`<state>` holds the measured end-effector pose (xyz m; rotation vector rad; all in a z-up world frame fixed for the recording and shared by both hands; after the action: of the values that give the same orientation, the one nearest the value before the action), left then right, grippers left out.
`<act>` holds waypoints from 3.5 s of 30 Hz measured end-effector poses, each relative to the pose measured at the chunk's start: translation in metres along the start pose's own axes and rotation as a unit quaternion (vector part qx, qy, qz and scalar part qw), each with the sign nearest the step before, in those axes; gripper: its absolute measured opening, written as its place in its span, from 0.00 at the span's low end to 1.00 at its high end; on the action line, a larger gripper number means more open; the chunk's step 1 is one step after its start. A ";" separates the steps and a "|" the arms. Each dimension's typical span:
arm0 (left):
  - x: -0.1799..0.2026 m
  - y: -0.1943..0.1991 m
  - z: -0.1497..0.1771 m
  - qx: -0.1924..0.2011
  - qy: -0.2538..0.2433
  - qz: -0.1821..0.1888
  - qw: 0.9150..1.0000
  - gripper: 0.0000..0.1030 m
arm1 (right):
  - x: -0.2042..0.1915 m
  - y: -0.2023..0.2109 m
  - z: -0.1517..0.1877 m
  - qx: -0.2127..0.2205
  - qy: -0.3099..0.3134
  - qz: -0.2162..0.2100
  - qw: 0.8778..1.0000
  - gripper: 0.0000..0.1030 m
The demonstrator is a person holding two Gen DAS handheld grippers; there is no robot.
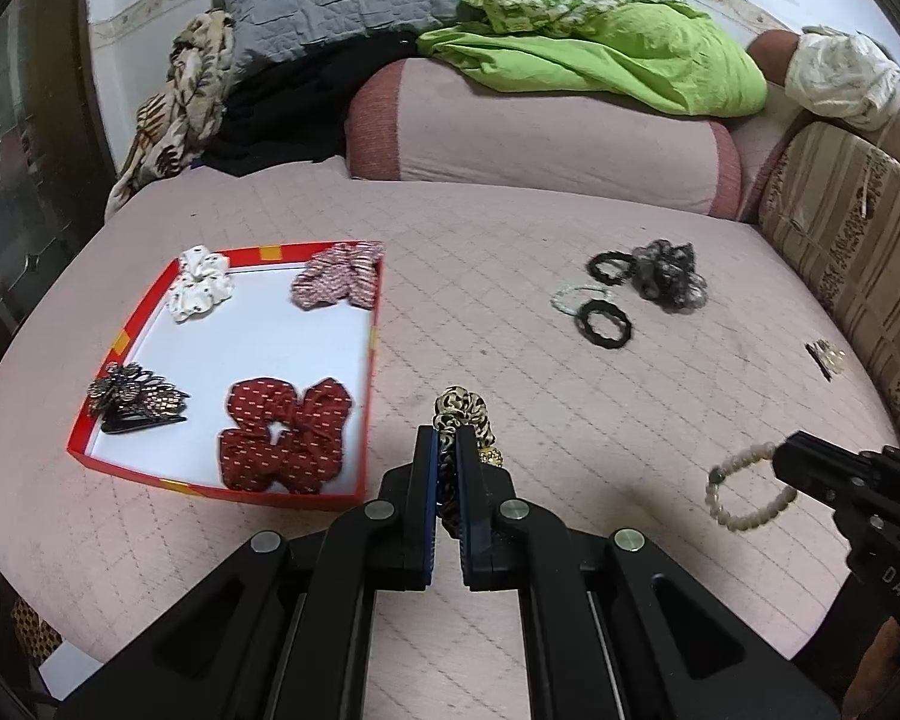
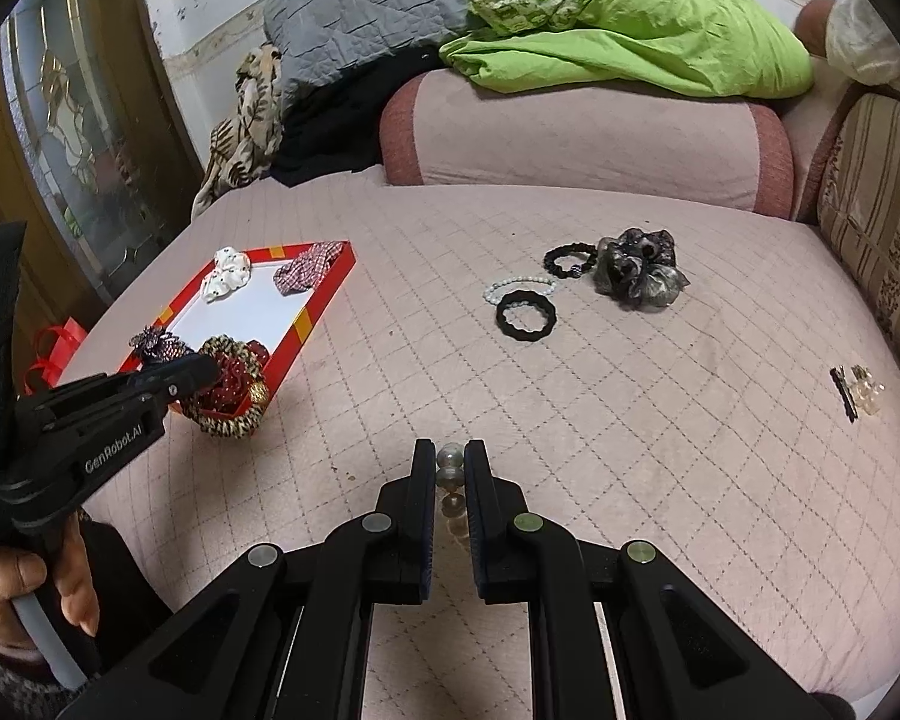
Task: Organize jewelry
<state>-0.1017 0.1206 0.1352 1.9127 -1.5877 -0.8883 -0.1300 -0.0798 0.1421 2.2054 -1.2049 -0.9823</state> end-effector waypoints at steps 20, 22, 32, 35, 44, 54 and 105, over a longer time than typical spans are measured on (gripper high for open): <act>-0.144 -0.082 -0.059 -0.051 0.087 -0.045 0.994 0.05 | -0.073 -0.079 -0.073 -0.044 0.074 -0.064 0.994 0.10; -0.153 -0.096 -0.065 -0.061 0.092 -0.031 0.993 0.05 | -0.084 -0.091 -0.085 -0.044 0.087 -0.068 0.993 0.10; -0.194 -0.183 -0.070 -0.115 0.106 -0.042 0.987 0.05 | -0.143 -0.173 -0.126 -0.063 0.136 -0.091 0.984 0.10; -0.206 -0.198 -0.067 -0.125 0.116 -0.042 0.984 0.05 | -0.154 -0.200 -0.134 -0.069 0.132 -0.110 0.983 0.10; -0.212 -0.225 -0.065 -0.140 0.117 -0.031 0.983 0.08 | -0.115 -0.269 -0.131 -0.110 0.040 -0.130 0.985 0.10; -0.216 -0.207 -0.067 -0.121 0.151 -0.045 0.980 0.39 | -0.108 -0.260 -0.121 -0.102 0.079 -0.101 0.986 0.39; 0.076 -0.001 -0.013 -0.035 -0.069 -0.007 0.997 0.47 | 0.114 0.022 0.010 0.042 -0.102 0.030 0.993 0.52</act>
<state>-0.0829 0.0464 0.1305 1.8506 -1.5997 -1.0877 -0.1082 -0.1886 0.1076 2.1594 -1.4174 -1.1766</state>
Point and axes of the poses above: each gripper's, at about its wrist camera, not at the fingertips, and y roughly against the way its jaws point, x to its right, z to its underside, the point moved 1 cm from there along -y, roughly the way its jaws point, and after that the axes turned 15 degrees about -z, right-handed, at the moved point
